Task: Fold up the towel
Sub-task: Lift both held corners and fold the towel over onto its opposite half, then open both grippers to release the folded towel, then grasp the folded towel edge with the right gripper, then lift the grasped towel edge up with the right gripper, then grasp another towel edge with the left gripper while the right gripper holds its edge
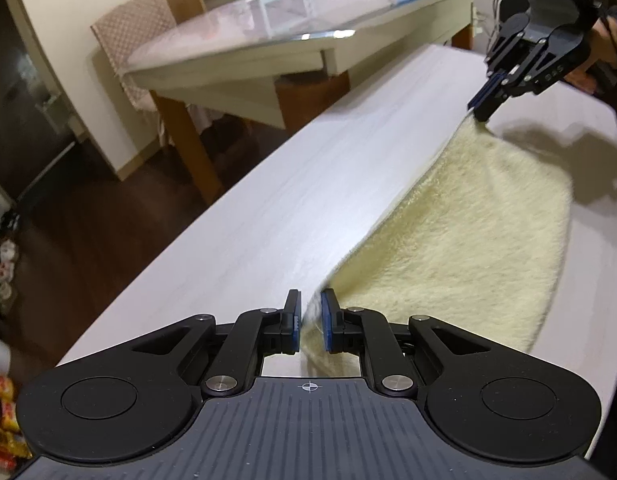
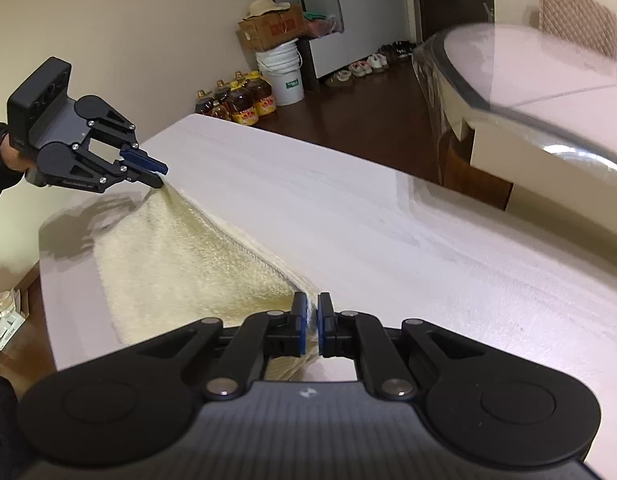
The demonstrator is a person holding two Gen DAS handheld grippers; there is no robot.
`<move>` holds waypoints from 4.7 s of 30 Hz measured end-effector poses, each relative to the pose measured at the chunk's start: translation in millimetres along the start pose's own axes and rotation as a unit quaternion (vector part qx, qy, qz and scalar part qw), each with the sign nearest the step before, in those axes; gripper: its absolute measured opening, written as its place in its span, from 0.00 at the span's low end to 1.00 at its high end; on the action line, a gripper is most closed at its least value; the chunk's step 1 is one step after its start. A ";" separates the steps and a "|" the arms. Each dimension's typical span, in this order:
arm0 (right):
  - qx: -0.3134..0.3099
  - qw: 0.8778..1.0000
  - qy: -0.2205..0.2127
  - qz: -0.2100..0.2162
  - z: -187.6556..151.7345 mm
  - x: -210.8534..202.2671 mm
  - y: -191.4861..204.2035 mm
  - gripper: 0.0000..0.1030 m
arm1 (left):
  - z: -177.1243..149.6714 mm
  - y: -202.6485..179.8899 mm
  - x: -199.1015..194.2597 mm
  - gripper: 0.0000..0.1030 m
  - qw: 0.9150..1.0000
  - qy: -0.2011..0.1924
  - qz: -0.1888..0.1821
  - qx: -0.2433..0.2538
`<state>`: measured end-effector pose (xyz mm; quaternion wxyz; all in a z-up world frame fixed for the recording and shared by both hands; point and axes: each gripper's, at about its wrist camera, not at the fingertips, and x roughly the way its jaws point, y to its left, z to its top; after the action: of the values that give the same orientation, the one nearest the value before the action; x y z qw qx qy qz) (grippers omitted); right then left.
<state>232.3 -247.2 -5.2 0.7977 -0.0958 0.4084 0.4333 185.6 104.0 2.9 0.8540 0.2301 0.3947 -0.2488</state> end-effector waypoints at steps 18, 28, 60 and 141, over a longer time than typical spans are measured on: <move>-0.014 0.997 -0.029 -0.067 -14.5 10.5 5.5 0.32 | -15.6 6.6 1.6 0.42 0.999 -0.013 0.045 -0.027; -0.013 0.996 -0.056 -0.070 -16.1 -3.7 14.4 0.41 | -20.2 25.9 -3.8 0.54 0.995 -0.037 0.031 -0.088; -0.091 0.989 -0.109 -0.047 -32.8 -5.6 177.9 0.54 | -36.6 50.9 -46.0 0.77 0.986 -0.064 0.070 -0.140; -0.025 0.985 -0.082 0.152 -40.9 -25.9 187.8 0.08 | -119.3 -155.8 -87.8 0.10 0.947 -0.120 0.011 0.298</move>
<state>57.0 -170.0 25.1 0.7507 -0.0168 0.3410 0.5656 -25.2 75.7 -28.0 0.7904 0.4468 0.1942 -0.3714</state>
